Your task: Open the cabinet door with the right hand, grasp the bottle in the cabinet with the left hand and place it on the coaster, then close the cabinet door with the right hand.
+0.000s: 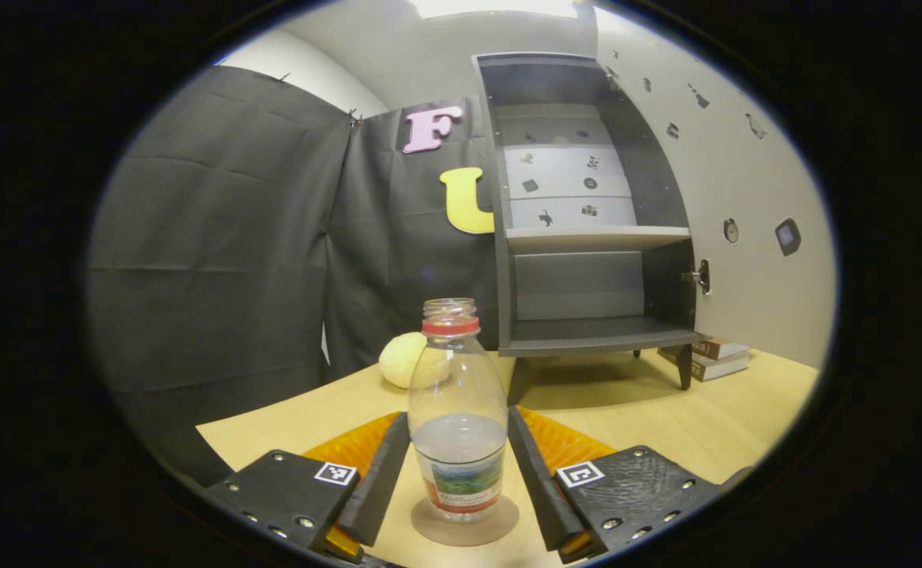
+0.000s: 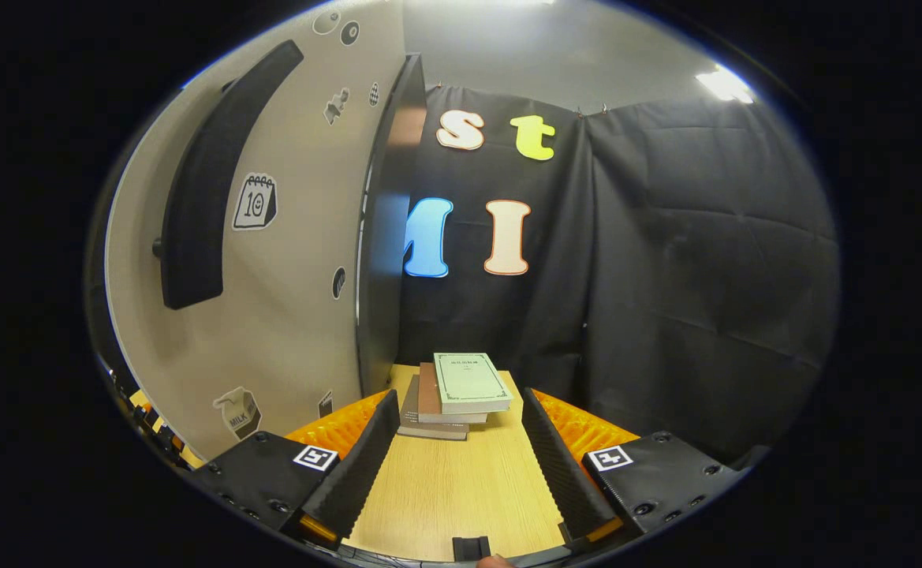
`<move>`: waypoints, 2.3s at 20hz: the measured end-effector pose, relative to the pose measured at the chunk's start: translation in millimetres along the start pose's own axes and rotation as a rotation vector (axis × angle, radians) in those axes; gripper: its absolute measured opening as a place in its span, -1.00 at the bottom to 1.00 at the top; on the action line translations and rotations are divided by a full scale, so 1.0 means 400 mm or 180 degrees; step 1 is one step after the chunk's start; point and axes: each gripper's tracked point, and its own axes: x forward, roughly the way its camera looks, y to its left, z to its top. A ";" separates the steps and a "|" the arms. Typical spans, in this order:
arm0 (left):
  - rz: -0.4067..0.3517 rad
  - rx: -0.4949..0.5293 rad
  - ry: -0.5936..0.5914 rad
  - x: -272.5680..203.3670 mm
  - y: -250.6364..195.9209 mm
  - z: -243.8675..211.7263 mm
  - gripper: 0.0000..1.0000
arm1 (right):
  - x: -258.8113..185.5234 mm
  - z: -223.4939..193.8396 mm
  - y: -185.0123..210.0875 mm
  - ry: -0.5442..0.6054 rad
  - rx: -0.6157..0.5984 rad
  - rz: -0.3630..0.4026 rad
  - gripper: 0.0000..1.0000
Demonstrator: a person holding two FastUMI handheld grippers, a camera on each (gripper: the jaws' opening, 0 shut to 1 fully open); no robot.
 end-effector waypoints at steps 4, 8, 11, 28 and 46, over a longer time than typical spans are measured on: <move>-0.0011 0.0062 0.0064 -0.003 -0.001 -0.007 0.46 | -0.004 -0.004 0.006 -0.0009 0.0019 0.0014 0.94; -0.0020 0.0028 0.0128 -0.006 0.002 -0.011 0.48 | -0.009 -0.003 0.008 -0.0015 0.0019 0.0030 0.98; -0.0014 0.0046 0.0109 -0.007 -0.001 -0.001 0.58 | -0.016 0.004 0.005 -0.0040 0.0036 0.0016 0.98; -0.0042 0.0139 -0.0296 -0.120 0.009 0.325 0.55 | -0.039 0.054 -0.007 -0.0217 0.0427 0.0079 0.98; 0.0182 0.0169 -0.0680 -0.232 0.307 0.665 0.53 | -0.127 0.349 0.038 -0.0637 0.0719 0.0030 0.92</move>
